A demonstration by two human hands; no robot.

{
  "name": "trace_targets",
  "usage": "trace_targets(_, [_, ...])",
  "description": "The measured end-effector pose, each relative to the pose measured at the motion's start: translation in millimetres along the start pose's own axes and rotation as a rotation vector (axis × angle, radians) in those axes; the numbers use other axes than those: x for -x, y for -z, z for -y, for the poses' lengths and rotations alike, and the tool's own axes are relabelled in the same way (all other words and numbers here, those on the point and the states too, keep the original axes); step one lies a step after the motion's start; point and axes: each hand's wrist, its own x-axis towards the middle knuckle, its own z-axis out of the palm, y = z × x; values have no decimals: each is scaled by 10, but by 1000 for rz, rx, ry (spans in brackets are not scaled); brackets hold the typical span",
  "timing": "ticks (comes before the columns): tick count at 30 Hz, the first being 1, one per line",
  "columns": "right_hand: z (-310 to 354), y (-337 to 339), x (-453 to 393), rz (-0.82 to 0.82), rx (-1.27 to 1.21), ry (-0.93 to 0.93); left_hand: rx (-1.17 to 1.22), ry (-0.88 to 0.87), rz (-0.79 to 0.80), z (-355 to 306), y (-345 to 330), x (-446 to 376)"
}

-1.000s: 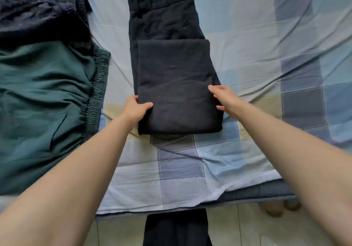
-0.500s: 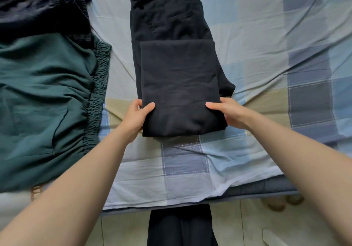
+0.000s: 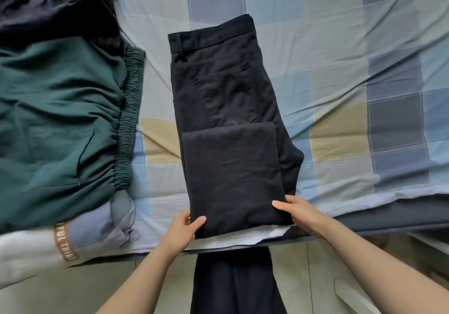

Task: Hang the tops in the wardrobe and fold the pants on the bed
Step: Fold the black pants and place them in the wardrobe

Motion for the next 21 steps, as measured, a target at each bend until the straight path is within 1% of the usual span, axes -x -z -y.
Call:
trace_targets(1, [-18,3,7,0,-7,-6,-73,9,-51,-5,-2,-1])
trace_targets(2, [-9,12,0,6,-8,-17,-153,5,-137,-55,3,-15])
trace_targets(4, [22,40,-8,34,-4,-50,-289,-81,-376,-255,29,-48])
trace_targets(6, [57,98,0,108,-6,-78,-372,-266,-575,-612,60,-70])
trace_targets(7, [67,136,19,130,18,-84,-415,-381,-628,-821,56,-94])
trace_targets(8, [72,162,29,119,74,-80,-462,-497,-651,-1033,51,-127])
trace_targets(9, [82,179,28,72,161,-64,-522,-600,-649,-1249,30,-173])
trace_targets(11, [122,168,13,-26,404,-31,-717,-725,-584,-1654,-48,-293])
trace_targets(13, [192,148,-18,-69,669,-21,-950,-733,-415,-1979,-163,-422])
trace_targets(15, [353,181,-30,-89,876,-32,-1065,-596,-192,-2253,-265,-559])
trace_targets(17, [569,273,-20,-151,1024,-6,-1097,-476,-41,-2427,-336,-629])
trace_targets(19, [779,409,-28,-293,1025,80,-1104,-440,65,-2521,-399,-623])
trace_targets(21, [934,554,-60,-466,869,184,-1097,-454,202,-2490,-468,-524])
